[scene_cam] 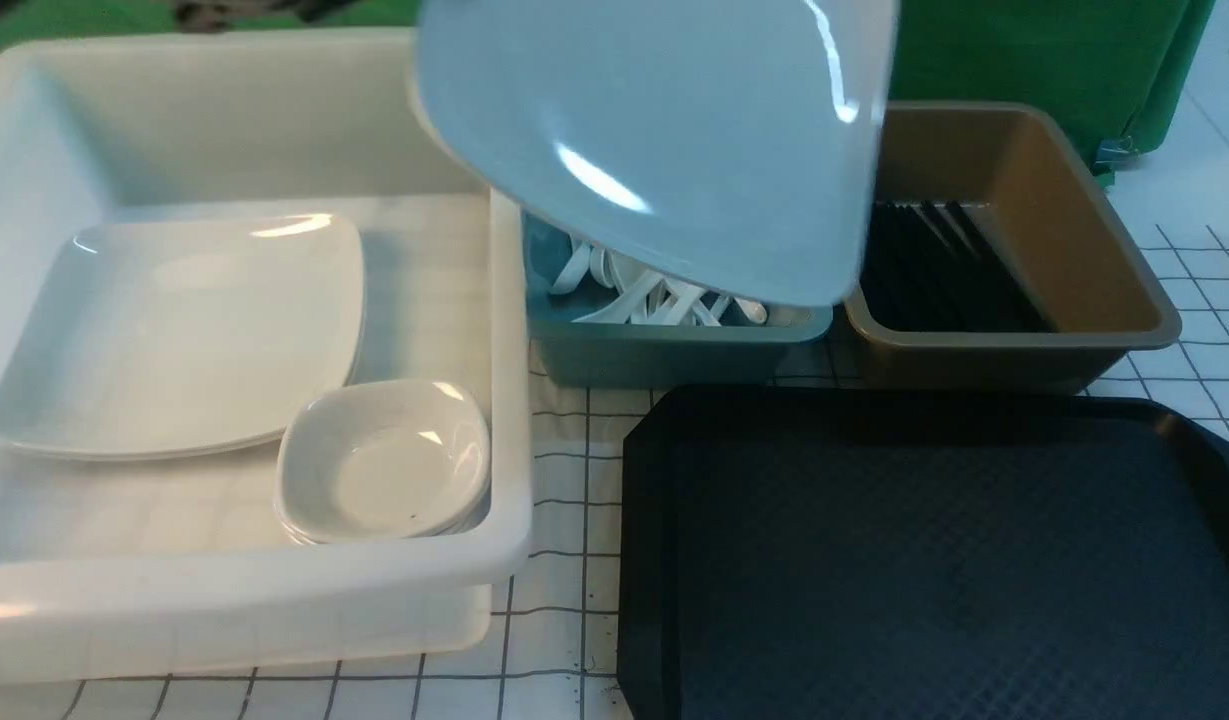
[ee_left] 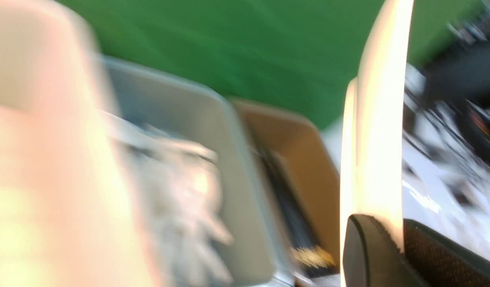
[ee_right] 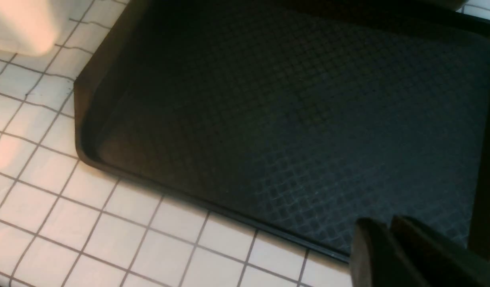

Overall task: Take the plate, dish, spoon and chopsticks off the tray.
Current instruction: Use the left arm to put the plate into the large storage box on the left

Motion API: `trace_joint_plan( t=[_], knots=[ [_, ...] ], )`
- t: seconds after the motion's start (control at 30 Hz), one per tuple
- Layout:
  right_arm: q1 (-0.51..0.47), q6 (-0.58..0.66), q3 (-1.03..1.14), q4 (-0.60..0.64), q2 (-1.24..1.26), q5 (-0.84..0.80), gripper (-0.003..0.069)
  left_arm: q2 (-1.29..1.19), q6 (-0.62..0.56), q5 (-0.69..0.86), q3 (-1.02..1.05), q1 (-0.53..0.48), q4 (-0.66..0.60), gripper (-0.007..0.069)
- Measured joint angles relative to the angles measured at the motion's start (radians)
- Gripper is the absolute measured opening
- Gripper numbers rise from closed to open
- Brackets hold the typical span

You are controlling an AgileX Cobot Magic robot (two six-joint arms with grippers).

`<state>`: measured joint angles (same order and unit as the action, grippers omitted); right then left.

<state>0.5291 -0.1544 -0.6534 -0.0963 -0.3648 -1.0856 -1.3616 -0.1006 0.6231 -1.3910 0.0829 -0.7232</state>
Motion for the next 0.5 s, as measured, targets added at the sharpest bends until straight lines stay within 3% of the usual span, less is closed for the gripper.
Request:
trace_joint_plan(
  t=[0.13,0.2,0.23,0.33,0.5],
  knots=[
    [0.000,0.000,0.000,-0.004,0.000,0.000,0.0071,0.043,-0.047,0.101,0.000,-0.263,0.008,0.0027],
    [0.000,0.000,0.000,-0.004,0.000,0.000,0.0071,0.047,-0.067,0.131,0.000,-0.344,0.004,0.0027],
    [0.000,0.000,0.000,-0.004,0.000,0.000,0.0071,0.048,-0.102,0.175,0.000,-0.444,-0.011,0.0027],
    [0.000,0.000,0.000,-0.005,0.000,0.000,0.0071,0.034,-0.169,0.231,0.000,-0.581,-0.060,0.0028],
    [0.000,0.000,0.000,-0.008,0.000,0.000,0.0071,-0.022,-0.227,0.268,0.000,-0.680,-0.109,0.0028]
  ],
)
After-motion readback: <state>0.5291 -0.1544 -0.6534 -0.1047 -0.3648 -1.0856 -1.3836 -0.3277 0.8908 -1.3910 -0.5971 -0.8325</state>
